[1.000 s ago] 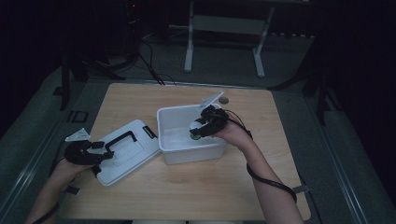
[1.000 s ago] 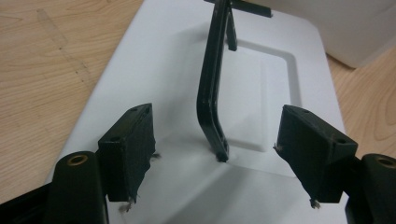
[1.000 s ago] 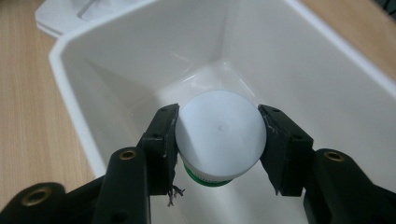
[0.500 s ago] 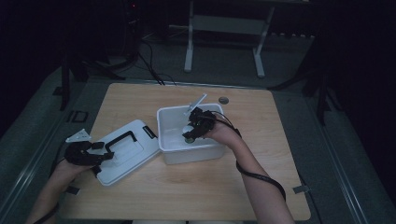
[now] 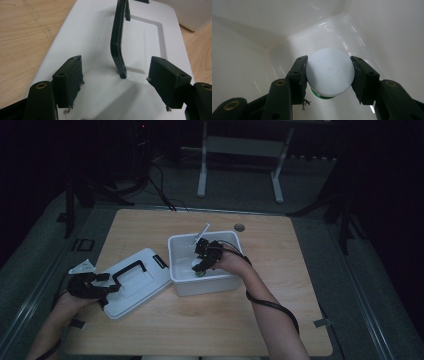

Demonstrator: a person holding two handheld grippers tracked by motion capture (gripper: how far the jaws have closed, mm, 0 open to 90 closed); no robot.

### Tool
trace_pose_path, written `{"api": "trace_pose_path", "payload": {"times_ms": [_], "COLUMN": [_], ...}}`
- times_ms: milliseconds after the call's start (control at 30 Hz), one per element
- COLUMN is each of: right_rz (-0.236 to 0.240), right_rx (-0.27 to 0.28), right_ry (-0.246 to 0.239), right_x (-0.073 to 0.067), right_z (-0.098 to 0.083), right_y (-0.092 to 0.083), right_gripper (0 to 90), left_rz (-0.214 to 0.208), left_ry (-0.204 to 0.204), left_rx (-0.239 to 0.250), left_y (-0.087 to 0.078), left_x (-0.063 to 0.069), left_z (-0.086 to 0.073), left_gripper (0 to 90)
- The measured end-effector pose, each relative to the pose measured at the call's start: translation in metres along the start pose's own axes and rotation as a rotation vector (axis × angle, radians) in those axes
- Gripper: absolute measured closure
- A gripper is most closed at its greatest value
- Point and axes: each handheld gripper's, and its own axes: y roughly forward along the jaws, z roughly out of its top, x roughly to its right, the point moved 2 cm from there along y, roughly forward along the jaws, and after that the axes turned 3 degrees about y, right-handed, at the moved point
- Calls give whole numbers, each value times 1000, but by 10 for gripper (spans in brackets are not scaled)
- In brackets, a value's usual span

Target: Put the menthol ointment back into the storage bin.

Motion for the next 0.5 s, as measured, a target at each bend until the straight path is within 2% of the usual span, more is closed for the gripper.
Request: {"api": "trace_pose_path", "payload": {"times_ms": [233, 400, 500], "right_rz": [29, 23, 24], "right_rx": [-56, -109, -110], "right_ry": [-22, -24, -25], "right_x": [-1, -2, -2], "right_z": [-2, -5, -5], "right_y": [12, 19, 19], "right_gripper": [505, 504, 503], "left_rz": [1, 1, 2], "left_ry": [-5, -2, -1], "left_rx": [-2, -6, -7], "left_y": [0, 1, 1], "left_x": [0, 0, 0], "left_z": [-1, -2, -2], "left_gripper": [275, 275, 275]}}
